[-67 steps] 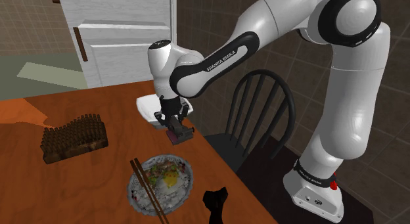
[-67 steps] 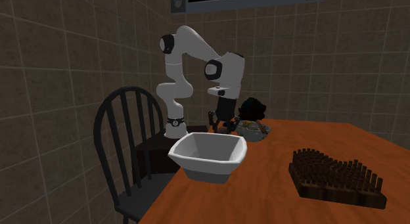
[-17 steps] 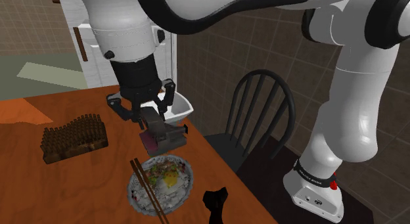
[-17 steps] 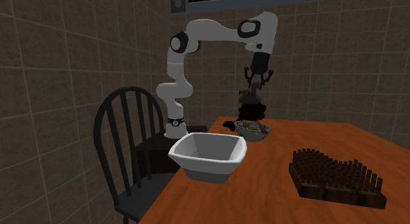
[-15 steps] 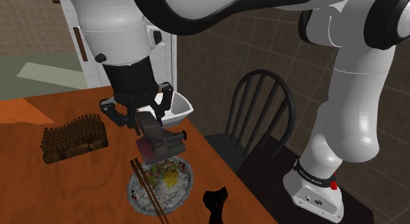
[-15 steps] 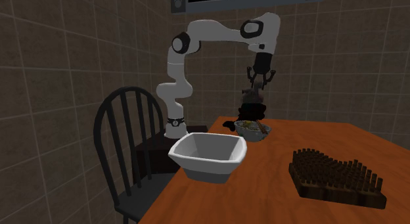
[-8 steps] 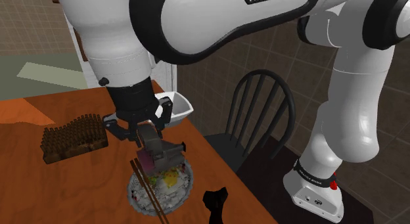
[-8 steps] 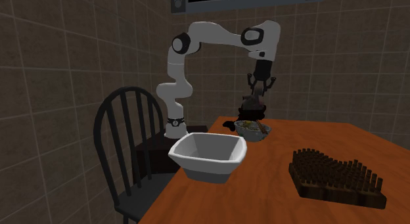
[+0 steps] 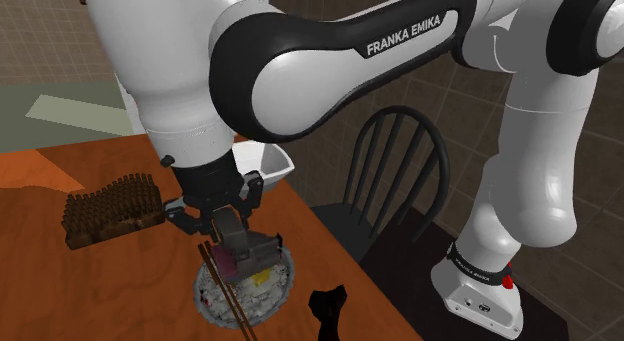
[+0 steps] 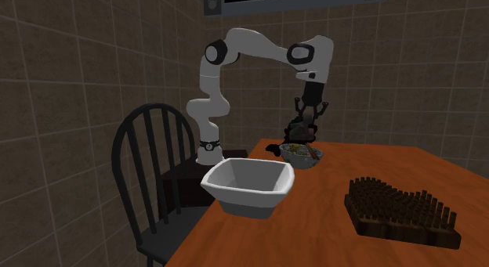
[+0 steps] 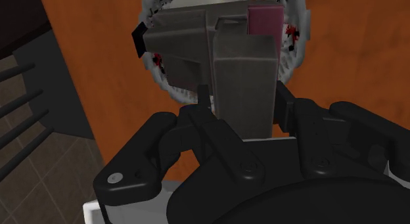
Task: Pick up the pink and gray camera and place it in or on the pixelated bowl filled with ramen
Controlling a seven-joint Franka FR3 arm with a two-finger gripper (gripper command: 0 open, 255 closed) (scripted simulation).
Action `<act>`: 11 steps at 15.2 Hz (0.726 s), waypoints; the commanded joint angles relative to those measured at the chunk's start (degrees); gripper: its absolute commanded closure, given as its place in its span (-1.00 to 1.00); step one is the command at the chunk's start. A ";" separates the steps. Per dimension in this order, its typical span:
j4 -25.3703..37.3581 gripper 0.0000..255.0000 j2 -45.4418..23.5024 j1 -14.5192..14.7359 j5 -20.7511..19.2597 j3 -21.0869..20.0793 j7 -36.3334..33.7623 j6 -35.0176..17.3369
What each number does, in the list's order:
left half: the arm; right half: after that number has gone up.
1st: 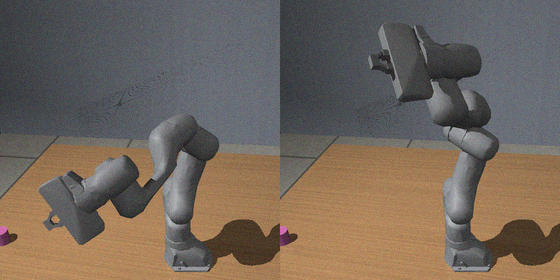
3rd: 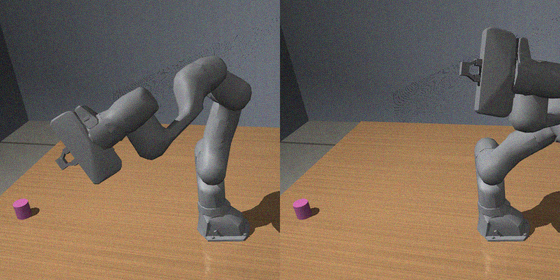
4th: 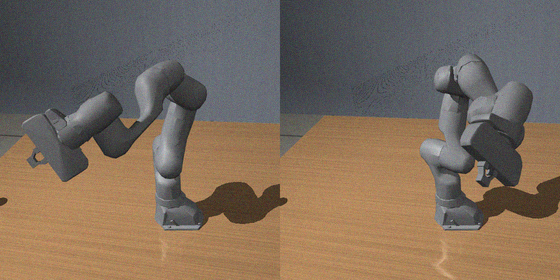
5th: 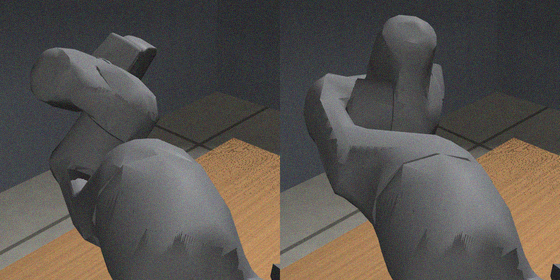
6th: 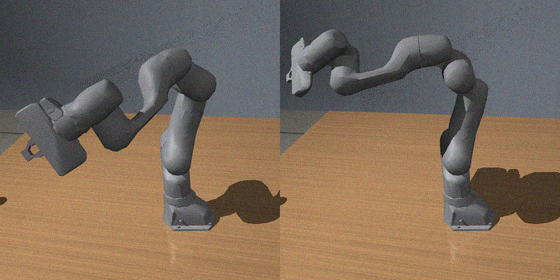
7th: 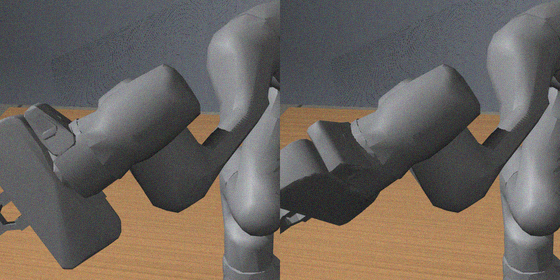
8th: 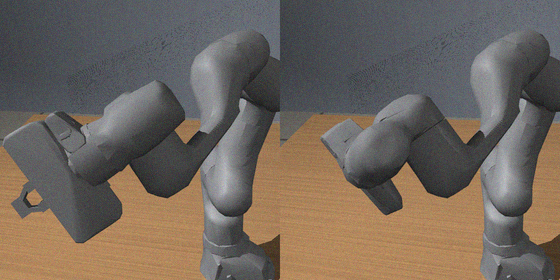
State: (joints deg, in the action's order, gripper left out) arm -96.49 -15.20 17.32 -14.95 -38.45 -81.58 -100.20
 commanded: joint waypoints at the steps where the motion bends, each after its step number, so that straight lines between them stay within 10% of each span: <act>1: -1.23 1.00 -0.28 -0.04 -0.26 0.10 -0.27 -1.49; 11: -3.18 1.00 -0.98 -0.01 -0.84 0.31 -0.85 -3.93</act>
State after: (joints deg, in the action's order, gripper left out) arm -99.63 -16.11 17.30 -15.77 -38.16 -82.42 -104.11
